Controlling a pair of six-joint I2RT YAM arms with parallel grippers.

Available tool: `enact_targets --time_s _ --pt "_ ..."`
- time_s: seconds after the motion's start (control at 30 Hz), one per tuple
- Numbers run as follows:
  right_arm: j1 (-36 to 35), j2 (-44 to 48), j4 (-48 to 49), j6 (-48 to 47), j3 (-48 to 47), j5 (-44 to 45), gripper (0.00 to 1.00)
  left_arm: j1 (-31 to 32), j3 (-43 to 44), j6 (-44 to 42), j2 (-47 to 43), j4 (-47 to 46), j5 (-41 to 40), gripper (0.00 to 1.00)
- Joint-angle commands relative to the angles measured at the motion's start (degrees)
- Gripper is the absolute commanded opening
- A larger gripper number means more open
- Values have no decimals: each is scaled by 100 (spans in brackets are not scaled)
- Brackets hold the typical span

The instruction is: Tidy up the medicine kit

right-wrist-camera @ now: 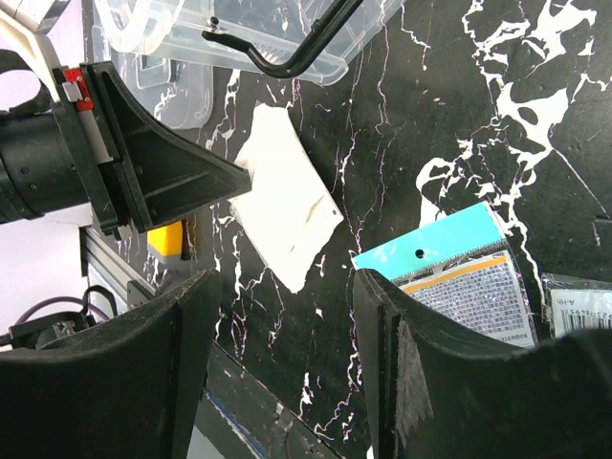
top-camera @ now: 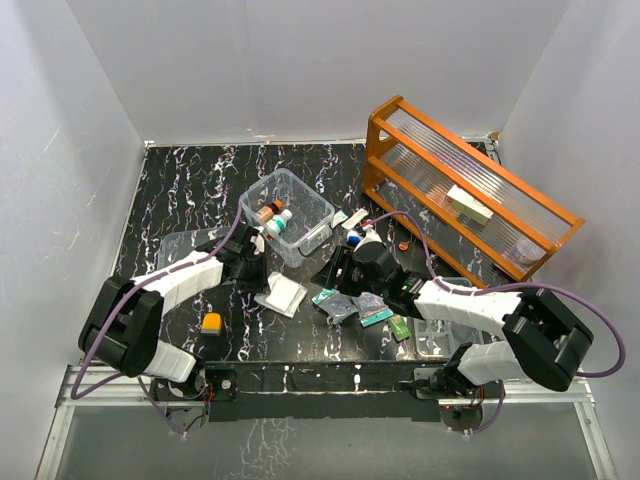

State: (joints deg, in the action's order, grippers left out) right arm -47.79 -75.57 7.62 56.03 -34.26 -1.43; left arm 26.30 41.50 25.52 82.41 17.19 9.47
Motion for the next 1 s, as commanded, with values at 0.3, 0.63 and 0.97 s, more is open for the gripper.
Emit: enact_targets --time_s 0.3,0.63,0.97 --pt "-2 456 39 -5 -118 317 56 -26 198 -36 -1381 1179 84 0" --pt "-3 1429 -622 -224 -538 1320 57 -26 1446 -454 -2330 2411 -106 0" --pt "-4 1863 -1106 -233 -639 1763 58 -28 3128 -1262 -1750 1749 -335 0"
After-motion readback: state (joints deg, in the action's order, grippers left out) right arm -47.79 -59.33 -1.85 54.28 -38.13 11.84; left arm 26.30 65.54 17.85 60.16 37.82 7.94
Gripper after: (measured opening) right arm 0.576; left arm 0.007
